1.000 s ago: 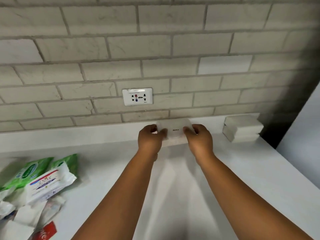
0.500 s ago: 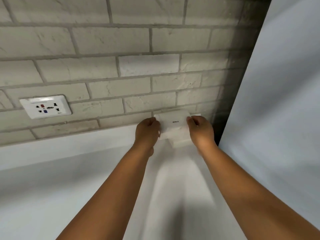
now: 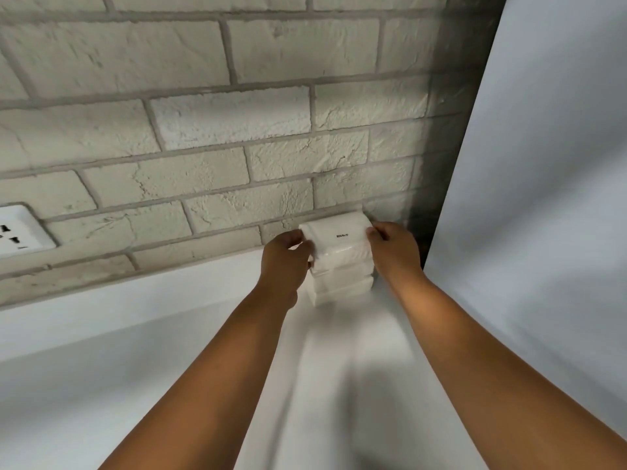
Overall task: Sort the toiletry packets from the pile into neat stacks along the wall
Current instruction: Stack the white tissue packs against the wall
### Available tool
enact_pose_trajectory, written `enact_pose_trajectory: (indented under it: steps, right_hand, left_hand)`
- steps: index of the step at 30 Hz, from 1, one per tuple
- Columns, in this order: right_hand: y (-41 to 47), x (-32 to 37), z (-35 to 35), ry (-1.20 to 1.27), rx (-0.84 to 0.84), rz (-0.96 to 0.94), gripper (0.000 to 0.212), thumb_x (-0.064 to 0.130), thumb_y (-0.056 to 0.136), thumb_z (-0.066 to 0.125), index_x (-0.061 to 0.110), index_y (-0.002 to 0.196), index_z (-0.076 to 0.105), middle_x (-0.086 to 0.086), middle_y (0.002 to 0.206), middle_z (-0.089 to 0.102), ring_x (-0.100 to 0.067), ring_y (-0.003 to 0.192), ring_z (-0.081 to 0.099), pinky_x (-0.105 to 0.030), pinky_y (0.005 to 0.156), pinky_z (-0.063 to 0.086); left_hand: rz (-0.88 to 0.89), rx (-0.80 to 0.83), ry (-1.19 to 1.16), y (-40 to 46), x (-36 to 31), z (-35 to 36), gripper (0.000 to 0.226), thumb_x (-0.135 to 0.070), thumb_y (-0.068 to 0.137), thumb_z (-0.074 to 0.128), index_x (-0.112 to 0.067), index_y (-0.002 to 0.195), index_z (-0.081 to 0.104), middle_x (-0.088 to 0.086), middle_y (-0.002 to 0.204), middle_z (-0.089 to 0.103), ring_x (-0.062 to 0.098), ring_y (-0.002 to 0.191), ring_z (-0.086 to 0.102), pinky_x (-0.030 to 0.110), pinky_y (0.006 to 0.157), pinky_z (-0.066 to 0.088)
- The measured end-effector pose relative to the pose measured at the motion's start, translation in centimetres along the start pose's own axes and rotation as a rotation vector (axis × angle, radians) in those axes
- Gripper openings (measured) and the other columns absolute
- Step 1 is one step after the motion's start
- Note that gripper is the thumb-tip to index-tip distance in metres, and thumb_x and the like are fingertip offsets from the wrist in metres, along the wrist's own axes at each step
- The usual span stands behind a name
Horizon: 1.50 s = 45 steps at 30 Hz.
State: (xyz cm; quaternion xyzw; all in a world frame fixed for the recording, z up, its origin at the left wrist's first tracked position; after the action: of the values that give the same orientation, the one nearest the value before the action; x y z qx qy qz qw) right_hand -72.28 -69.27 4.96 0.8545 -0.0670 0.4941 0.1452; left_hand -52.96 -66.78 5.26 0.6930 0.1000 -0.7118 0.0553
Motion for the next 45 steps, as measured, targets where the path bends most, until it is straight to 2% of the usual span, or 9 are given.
enact_pose_trajectory:
  steps: [5, 13, 18, 21, 24, 28, 31, 35, 45]
  right_hand:
    - [0.6, -0.4, 0.6, 0.000, -0.002, -0.012, 0.027, 0.029, 0.098, 0.045, 0.012, 0.100, 0.066, 0.010, 0.070, 0.052, -0.005, 0.065, 0.048, -0.014, 0.053, 0.030]
    - [0.8, -0.4, 1.3, 0.016, -0.007, -0.019, 0.031, 0.030, 0.097, 0.046, 0.010, 0.110, 0.066, 0.003, 0.089, 0.059, -0.012, 0.079, 0.053, -0.011, 0.055, 0.030]
    - [0.5, 0.2, 1.1, -0.024, 0.002, -0.003, 0.034, 0.032, 0.098, 0.044, 0.009, 0.116, 0.063, -0.004, 0.100, 0.063, -0.015, 0.087, 0.054, -0.018, 0.063, 0.036]
    - [0.0, 0.8, 0.7, -0.058, -0.026, -0.010, 0.038, 0.037, 0.096, 0.045, 0.012, 0.121, 0.061, -0.007, 0.116, 0.064, -0.023, 0.103, 0.059, -0.029, 0.085, 0.045]
    - [-1.0, 2.2, 0.1, -0.121, -0.079, -0.075, 0.050, 0.053, 0.089, 0.042, 0.019, 0.121, 0.060, -0.006, 0.116, 0.063, -0.024, 0.106, 0.059, -0.039, 0.092, 0.050]
    - [-3.2, 5.1, -0.2, -0.162, -0.097, -0.143, 0.054, 0.058, 0.086, 0.040, 0.024, 0.125, 0.057, -0.005, 0.122, 0.060, -0.025, 0.112, 0.056, -0.044, 0.096, 0.048]
    - [-5.6, 7.8, 0.7, -0.128, -0.031, -0.163, 0.044, 0.044, 0.092, 0.050, 0.022, 0.131, 0.053, -0.005, 0.127, 0.057, -0.024, 0.117, 0.052, -0.039, 0.102, 0.042]
    - [-9.3, 11.3, 2.9, -0.011, 0.079, -0.166, 0.036, 0.038, 0.093, 0.054, 0.019, 0.124, 0.056, -0.002, 0.121, 0.060, -0.020, 0.111, 0.057, -0.028, 0.094, 0.043]
    - [-21.0, 18.0, 12.5, 0.162, 0.365, -0.177, 0.027, 0.034, 0.089, 0.060, 0.023, 0.114, 0.061, 0.006, 0.102, 0.061, -0.015, 0.090, 0.061, -0.029, 0.081, 0.050]
  left_hand:
    - [0.015, -0.039, 0.052, 0.6, 0.5, -0.1, 0.012, -0.008, 0.088, 0.061, -0.017, 0.092, 0.069, 0.001, 0.093, 0.071, 0.017, 0.078, 0.063, 0.046, 0.092, 0.054]
    - [-0.061, -0.077, 0.086, 0.9, 1.1, -0.6, 0.022, -0.015, 0.089, 0.063, -0.008, 0.110, 0.066, 0.002, 0.081, 0.068, 0.017, 0.078, 0.063, 0.043, 0.090, 0.055]
    - [-0.076, -0.084, 0.141, 0.5, 0.4, -0.7, 0.015, -0.019, 0.091, 0.056, -0.013, 0.079, 0.063, 0.002, 0.066, 0.055, 0.020, 0.066, 0.047, 0.034, 0.069, 0.044]
    - [-0.072, -0.086, 0.169, -0.1, -0.2, -0.8, 0.023, -0.026, 0.092, 0.054, -0.005, 0.092, 0.063, 0.011, 0.069, 0.048, 0.023, 0.063, 0.041, 0.026, 0.060, 0.031]
    - [-0.040, -0.092, 0.213, -0.8, -1.0, -1.4, 0.052, -0.029, 0.093, 0.054, 0.011, 0.124, 0.045, 0.030, 0.112, 0.058, 0.035, 0.076, 0.060, 0.021, 0.053, 0.029]
    - [0.029, -0.110, 0.254, -2.1, -3.0, -2.8, 0.044, -0.033, 0.093, 0.056, -0.006, 0.128, 0.053, 0.011, 0.123, 0.059, 0.013, 0.079, 0.053, 0.020, 0.062, 0.036]
    - [0.081, -0.141, 0.273, -3.7, -4.4, -5.2, 0.039, -0.036, 0.092, 0.056, -0.017, 0.126, 0.054, 0.003, 0.129, 0.056, 0.018, 0.101, 0.056, 0.023, 0.072, 0.039]
    - [0.114, -0.195, 0.300, -6.3, -5.9, -9.1, 0.035, -0.037, 0.093, 0.054, -0.018, 0.122, 0.056, 0.001, 0.125, 0.056, 0.018, 0.106, 0.055, 0.026, 0.080, 0.040]
    - [0.153, -0.396, 0.286, -14.9, -6.6, -25.1, 0.011, -0.032, 0.096, 0.050, -0.027, 0.101, 0.059, -0.015, 0.099, 0.054, 0.006, 0.091, 0.051, 0.019, 0.068, 0.038]
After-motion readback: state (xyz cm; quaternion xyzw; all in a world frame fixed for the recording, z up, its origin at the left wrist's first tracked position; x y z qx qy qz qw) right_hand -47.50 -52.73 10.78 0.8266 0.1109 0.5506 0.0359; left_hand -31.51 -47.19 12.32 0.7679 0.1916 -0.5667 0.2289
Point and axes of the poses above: each hand's wrist, its own y-axis towards the middle knuckle, its own z-axis out of the palm, x = y × z, the point moved 5 cm from there along y, towards the middle knuckle
